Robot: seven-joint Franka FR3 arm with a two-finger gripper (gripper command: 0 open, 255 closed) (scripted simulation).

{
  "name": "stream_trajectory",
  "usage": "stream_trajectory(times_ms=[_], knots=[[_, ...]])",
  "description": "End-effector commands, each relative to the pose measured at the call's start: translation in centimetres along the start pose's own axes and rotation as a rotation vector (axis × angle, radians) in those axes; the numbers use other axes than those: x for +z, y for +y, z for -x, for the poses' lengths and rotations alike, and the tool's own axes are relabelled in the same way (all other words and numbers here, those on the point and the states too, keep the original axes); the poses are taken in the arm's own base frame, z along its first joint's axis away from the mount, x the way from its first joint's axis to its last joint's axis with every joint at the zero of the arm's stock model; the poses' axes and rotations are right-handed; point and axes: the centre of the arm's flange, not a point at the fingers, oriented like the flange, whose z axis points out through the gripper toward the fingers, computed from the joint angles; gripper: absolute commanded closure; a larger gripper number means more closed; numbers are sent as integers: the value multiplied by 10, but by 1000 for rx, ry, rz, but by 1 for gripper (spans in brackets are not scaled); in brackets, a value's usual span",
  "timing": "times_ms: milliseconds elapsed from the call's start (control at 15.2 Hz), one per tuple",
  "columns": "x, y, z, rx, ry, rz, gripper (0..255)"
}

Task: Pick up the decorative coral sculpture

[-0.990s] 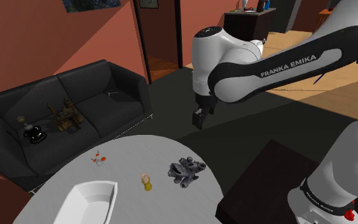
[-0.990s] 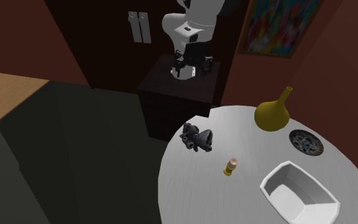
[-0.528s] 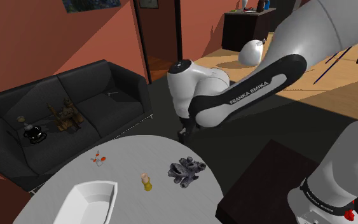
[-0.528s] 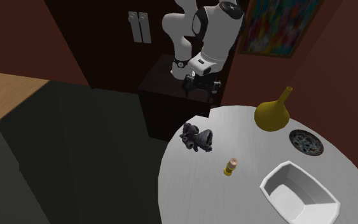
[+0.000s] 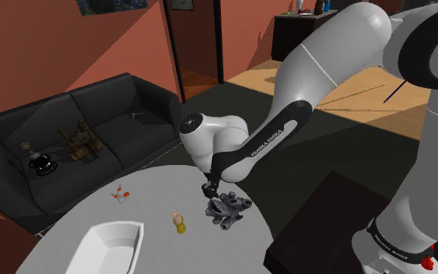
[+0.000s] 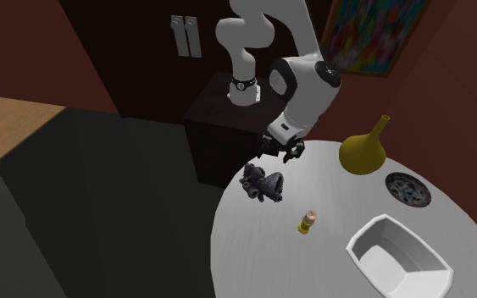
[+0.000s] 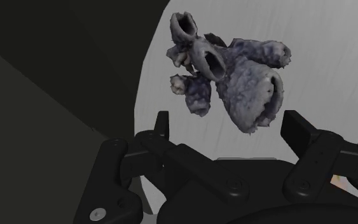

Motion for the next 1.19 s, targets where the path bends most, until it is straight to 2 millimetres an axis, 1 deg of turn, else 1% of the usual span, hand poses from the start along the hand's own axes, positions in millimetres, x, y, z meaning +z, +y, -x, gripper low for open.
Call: stream_trajectory(times_ms=[0,330,396,792,858,990,1056,1122], knots=[[21,-15,-12,-8,-13,17,0],[74,-54,-41,-28,-47,57,0],[74,-54,-41,-28,-47,57,0],[104,-62,-43,-28,-47,57,0],[113,-64,-44,-28,-47,57,0],[113,-64,-44,-28,-47,57,0],[113,-64,-43,-28,-47,57,255],[113,-64,-43,-28,-47,57,255]])
